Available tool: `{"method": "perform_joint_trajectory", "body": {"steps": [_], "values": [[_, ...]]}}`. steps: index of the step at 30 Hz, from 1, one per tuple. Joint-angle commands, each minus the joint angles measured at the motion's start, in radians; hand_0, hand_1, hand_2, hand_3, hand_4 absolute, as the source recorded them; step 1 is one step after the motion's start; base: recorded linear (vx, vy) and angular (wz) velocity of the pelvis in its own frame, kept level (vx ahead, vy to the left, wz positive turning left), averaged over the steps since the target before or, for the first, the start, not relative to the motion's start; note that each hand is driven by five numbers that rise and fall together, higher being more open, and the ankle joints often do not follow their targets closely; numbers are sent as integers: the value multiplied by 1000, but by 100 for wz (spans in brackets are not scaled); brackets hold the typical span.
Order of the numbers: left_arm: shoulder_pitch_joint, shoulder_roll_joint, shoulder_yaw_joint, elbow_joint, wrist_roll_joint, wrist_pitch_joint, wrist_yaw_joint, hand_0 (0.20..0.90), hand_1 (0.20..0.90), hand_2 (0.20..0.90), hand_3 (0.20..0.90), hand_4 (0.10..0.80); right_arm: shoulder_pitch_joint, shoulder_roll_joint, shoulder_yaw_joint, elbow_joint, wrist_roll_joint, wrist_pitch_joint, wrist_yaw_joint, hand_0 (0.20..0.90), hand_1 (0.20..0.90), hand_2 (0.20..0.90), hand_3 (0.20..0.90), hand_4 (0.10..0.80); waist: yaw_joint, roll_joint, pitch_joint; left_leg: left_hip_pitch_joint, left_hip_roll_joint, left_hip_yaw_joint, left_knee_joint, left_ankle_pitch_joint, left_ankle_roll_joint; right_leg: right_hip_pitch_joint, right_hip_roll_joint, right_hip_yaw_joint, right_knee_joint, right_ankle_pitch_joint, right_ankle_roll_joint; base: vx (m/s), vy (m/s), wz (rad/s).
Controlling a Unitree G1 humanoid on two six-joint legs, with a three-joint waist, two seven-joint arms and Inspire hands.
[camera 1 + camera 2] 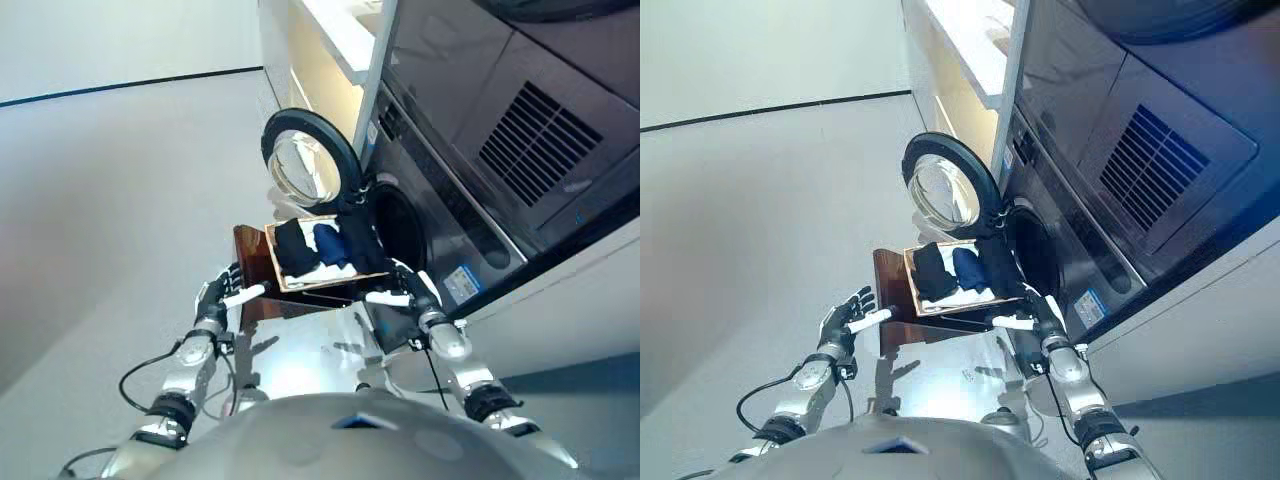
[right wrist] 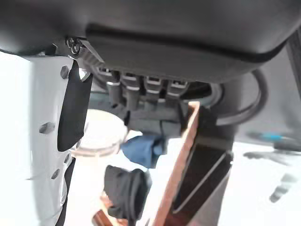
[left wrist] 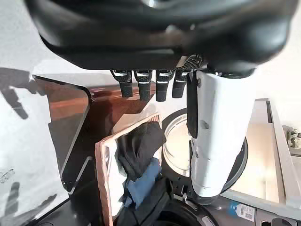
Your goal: Pick up the clothes and place them into the washing machine
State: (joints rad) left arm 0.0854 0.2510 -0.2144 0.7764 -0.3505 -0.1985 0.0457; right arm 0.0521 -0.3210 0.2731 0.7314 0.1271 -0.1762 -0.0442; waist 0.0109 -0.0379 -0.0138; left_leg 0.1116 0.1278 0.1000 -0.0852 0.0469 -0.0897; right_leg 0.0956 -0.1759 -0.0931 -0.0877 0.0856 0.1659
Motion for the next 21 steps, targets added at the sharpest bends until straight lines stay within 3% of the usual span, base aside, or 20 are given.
{"method": "perform_joint_trajectory", "body": {"steps": [1,9,21], "values": [[-140,27,6,-10,12,-70,16,900,900,900,900,800,-79,-12,-42,-41,33,-76,-25,900,900,900,900,800,3,3,8,-15,-68,36,-2,-50,42,24,54,-51,0,-65,-38,0,0,0],[-116,37,24,-31,31,-71,25,900,900,900,900,800,-61,-17,-73,-58,47,-77,-29,900,900,900,900,800,4,2,14,-21,-74,34,-2,-51,46,18,51,-50,0,-61,-33,-2,9,0],[-80,53,32,-47,5,-60,-8,900,900,900,900,800,-71,-8,-89,-45,92,-75,-18,900,900,900,900,800,9,-16,41,-29,-93,14,-2,-52,76,-31,29,-35,109,-90,-31,5,50,1]]}}
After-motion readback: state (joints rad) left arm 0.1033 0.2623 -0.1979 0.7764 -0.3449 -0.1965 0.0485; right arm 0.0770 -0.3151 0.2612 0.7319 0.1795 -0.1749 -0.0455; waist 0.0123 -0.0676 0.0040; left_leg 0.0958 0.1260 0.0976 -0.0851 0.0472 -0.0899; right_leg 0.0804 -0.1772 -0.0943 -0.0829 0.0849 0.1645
